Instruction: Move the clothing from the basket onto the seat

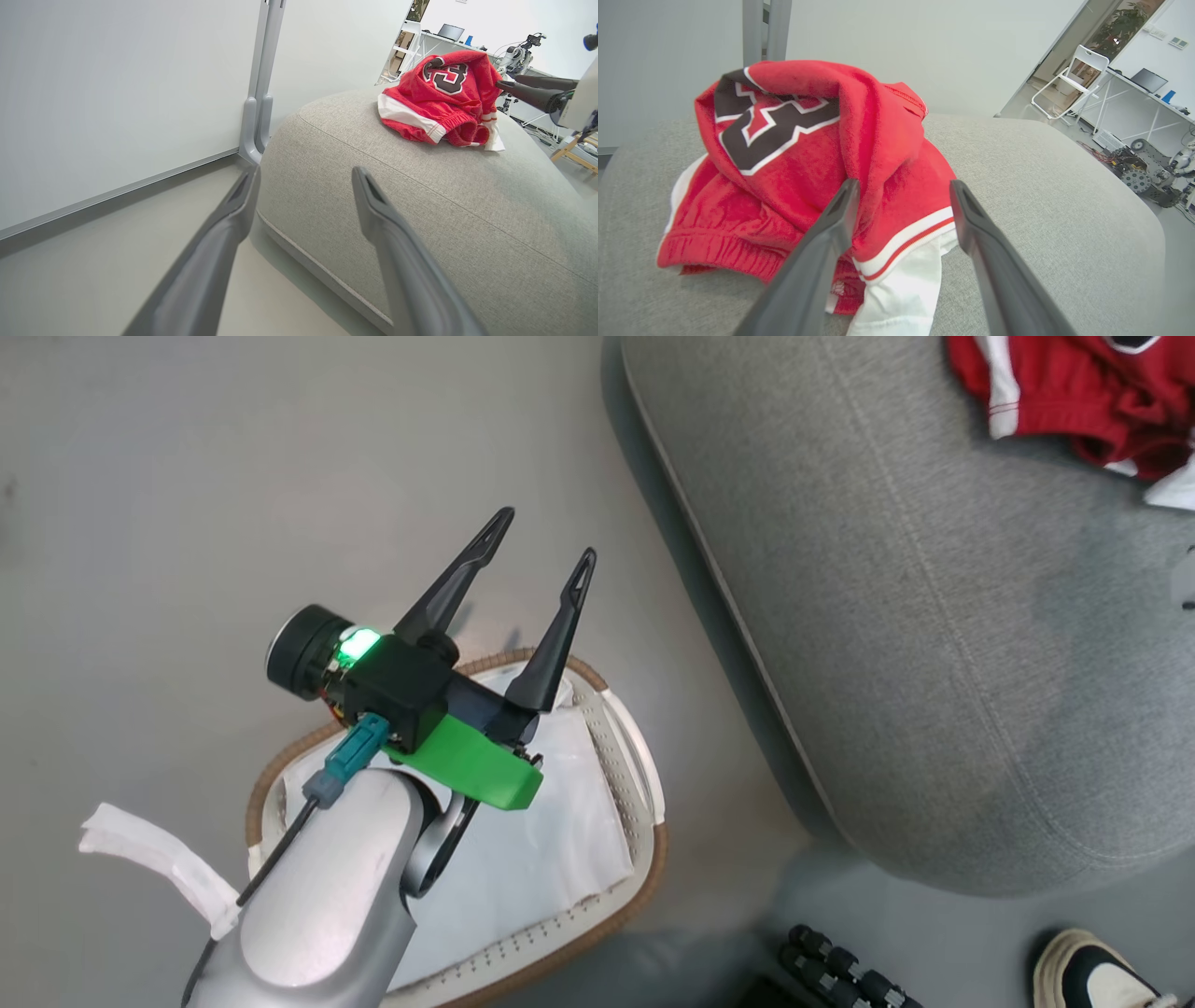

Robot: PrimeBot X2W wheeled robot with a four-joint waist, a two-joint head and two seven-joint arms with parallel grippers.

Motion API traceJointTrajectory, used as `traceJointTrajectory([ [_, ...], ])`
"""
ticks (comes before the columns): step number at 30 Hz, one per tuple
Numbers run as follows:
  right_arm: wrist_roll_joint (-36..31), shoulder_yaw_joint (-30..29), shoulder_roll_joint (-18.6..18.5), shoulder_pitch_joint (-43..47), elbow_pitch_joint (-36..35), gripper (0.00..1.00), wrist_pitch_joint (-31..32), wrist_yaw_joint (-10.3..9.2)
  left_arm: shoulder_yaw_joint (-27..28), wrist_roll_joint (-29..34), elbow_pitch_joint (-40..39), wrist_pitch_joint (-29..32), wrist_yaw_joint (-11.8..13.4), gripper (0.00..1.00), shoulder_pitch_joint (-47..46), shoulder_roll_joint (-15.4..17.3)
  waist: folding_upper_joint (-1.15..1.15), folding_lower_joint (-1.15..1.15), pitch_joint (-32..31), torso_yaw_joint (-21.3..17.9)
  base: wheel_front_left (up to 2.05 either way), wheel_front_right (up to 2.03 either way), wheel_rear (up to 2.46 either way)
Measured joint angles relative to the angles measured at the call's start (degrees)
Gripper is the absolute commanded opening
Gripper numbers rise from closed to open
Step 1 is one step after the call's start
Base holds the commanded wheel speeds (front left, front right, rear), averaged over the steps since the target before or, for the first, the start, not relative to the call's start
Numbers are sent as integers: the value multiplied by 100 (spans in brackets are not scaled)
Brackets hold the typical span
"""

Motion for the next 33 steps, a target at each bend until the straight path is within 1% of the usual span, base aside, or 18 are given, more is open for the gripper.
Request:
traceJointTrajectory([
  [3, 213, 165, -20, 325, -372, 100, 0, 0, 189, 4, 30, 0, 0, 100, 165, -93, 0, 0, -265, 1, 0, 0, 0],
  [7, 550, 402, 132, 675, -966, 100, 0, 0, 515, 63, 70, 0, 0, 100, 417, -231, 0, 0, -624, 47, 0, 0, 0],
  [13, 894, 1005, 337, 934, -1356, 100, 0, 0, 1045, 176, 142, 0, 0, 100, 762, -422, 0, 0, -1137, 221, 0, 0, 0],
  [17, 1156, 1517, 530, 1017, -1438, 100, 0, 1, 1480, 256, 269, 0, 0, 100, 1007, -531, 0, 0, -1413, 445, 0, 0, 0],
  [19, 1250, 1603, 581, 1030, -1452, 100, 0, 0, 1682, 302, 293, 0, 0, 100, 1093, -556, 0, -1, -1513, 580, 0, 0, 0],
  [26, 1257, 2062, 811, 1254, -1268, 100, 0, 0, 2361, 377, 383, 0, 0, 100, 1412, -656, 0, -1, -1859, 1062, 0, 0, 0],
  [31, 1324, 2298, 913, 1480, -1184, 100, 0, 0, 2648, 450, 521, 0, 0, 100, 1591, -681, 0, -1, -2103, 1374, 0, 0, 0],
  [33, 1373, 2279, 933, 1558, -1155, 100, 0, 0, 2772, 455, 570, -1, 0, 100, 1656, -686, 0, -1, -2183, 1489, 0, 0, 0],
])
